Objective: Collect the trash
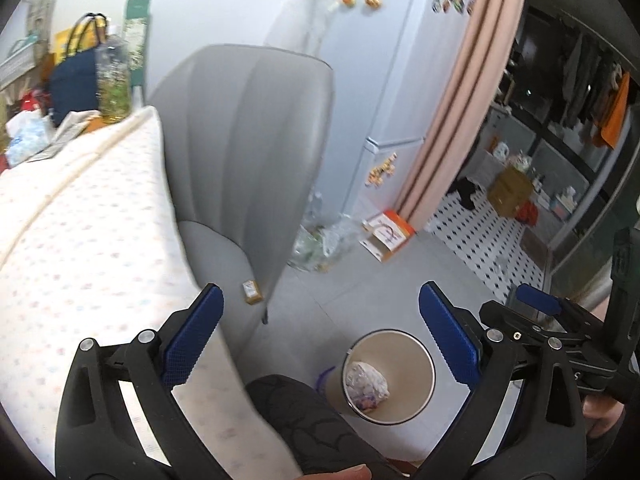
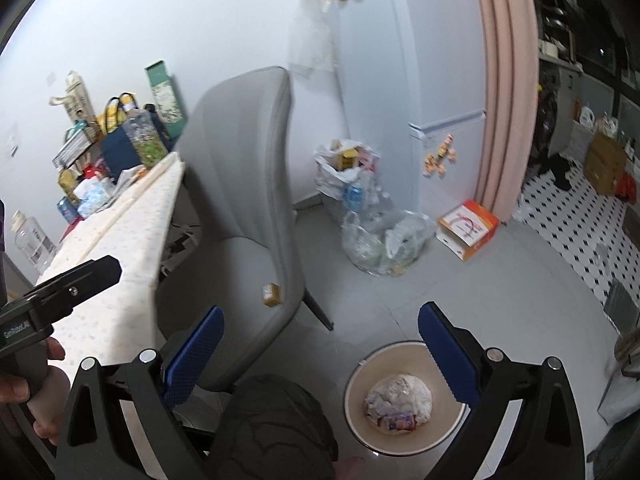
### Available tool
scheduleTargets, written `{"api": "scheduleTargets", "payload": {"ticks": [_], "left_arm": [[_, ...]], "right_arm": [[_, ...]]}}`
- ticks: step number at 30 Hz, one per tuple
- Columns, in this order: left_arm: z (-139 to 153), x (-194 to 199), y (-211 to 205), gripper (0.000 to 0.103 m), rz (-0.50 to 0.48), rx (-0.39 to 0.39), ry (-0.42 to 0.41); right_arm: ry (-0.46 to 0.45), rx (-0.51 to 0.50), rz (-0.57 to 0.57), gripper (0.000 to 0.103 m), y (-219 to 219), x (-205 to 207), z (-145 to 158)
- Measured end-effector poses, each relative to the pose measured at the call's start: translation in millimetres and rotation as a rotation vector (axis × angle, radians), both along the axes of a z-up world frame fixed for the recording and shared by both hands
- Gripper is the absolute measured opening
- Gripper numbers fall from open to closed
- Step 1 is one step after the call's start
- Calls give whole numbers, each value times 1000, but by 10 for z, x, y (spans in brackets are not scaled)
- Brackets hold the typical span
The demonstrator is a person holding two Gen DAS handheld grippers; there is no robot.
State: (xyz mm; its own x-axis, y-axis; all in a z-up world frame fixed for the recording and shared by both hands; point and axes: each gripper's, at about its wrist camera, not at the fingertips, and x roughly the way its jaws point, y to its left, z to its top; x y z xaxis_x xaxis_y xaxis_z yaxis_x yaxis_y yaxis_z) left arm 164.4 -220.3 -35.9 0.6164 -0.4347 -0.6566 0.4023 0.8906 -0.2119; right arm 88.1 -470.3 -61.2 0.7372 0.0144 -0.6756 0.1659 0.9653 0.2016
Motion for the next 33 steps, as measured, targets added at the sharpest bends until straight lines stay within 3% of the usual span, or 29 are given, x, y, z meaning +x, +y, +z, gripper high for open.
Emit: {"api": "scheduleTargets", "payload": {"ticks": [9, 23, 33], "left_arm": [[244, -217, 654, 97, 96, -38, -63], [534, -724, 1387, 97, 214, -45, -154], [669, -1084, 1707, 97, 239, -33, -204]], "right_arm": [[-82, -120, -8, 95, 695, -113, 403], [-169, -205, 3, 95, 1480, -481, 844], [-234, -231, 9, 95, 1883, -832, 1019]]}}
